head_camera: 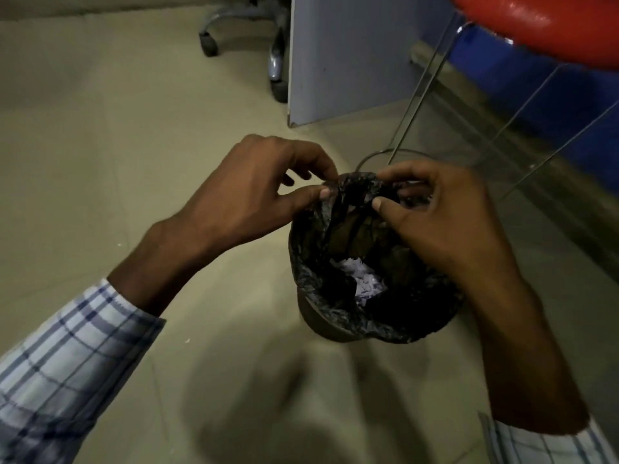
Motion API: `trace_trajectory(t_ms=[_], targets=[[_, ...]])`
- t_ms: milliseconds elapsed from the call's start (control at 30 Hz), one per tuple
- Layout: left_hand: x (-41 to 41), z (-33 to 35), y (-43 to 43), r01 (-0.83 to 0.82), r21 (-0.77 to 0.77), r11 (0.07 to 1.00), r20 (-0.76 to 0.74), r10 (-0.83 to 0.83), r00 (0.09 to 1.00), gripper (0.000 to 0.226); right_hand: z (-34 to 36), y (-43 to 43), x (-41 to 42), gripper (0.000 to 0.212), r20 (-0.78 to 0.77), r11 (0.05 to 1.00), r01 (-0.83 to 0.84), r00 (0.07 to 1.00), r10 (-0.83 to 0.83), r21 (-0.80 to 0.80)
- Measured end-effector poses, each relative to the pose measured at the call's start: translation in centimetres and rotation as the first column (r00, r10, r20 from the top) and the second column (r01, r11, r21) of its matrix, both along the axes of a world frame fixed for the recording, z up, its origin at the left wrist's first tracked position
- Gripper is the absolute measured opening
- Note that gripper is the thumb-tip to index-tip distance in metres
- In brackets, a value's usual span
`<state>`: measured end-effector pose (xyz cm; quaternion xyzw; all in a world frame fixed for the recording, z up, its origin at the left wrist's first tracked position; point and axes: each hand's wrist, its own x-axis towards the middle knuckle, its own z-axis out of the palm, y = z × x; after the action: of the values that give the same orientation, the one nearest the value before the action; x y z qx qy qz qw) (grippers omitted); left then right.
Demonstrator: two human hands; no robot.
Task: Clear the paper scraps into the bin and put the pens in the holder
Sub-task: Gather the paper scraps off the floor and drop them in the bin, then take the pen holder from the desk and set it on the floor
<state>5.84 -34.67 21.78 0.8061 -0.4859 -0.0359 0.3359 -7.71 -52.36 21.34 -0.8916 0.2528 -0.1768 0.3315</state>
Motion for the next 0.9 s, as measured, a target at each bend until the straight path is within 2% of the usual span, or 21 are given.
trace_trajectory(t_ms=[167,400,600,767,900], targets=[[0.6,3.9,3.2,-0.153,0.036,0.988,0.079,0.150,0.985,0.030,4.9,3.1,3.2,0.029,0.054,0.996,-0.085,0.995,0.086,-0.020],[0.7,18.0,7.4,-0.281,0.234,0.931,0.091,0.266,0.960,0.065,17.9,7.6,5.8,0.037,0.079,0.990,-0.144,0.987,0.143,0.012],[-0.2,32.7,7.8,-0.280,0.252,0.926,0.125,0.255,0.959,0.081,33.3,9.2,4.6,0.042,0.093,0.990,-0.138,0.986,0.135,0.032],[-1.7,45.5,5.0,-0.206,0.230,0.951,0.120,0.182,0.976,0.089,46.8,7.5,2.0,0.045,0.098,0.997,-0.068,0.993,0.066,0.026],[-3.1,53.3,1.6,-0.148,0.228,0.962,0.120,0.123,0.985,0.092,54.6,4.5,-0.8,0.048,0.117,1.000,0.010,0.993,-0.012,0.018]])
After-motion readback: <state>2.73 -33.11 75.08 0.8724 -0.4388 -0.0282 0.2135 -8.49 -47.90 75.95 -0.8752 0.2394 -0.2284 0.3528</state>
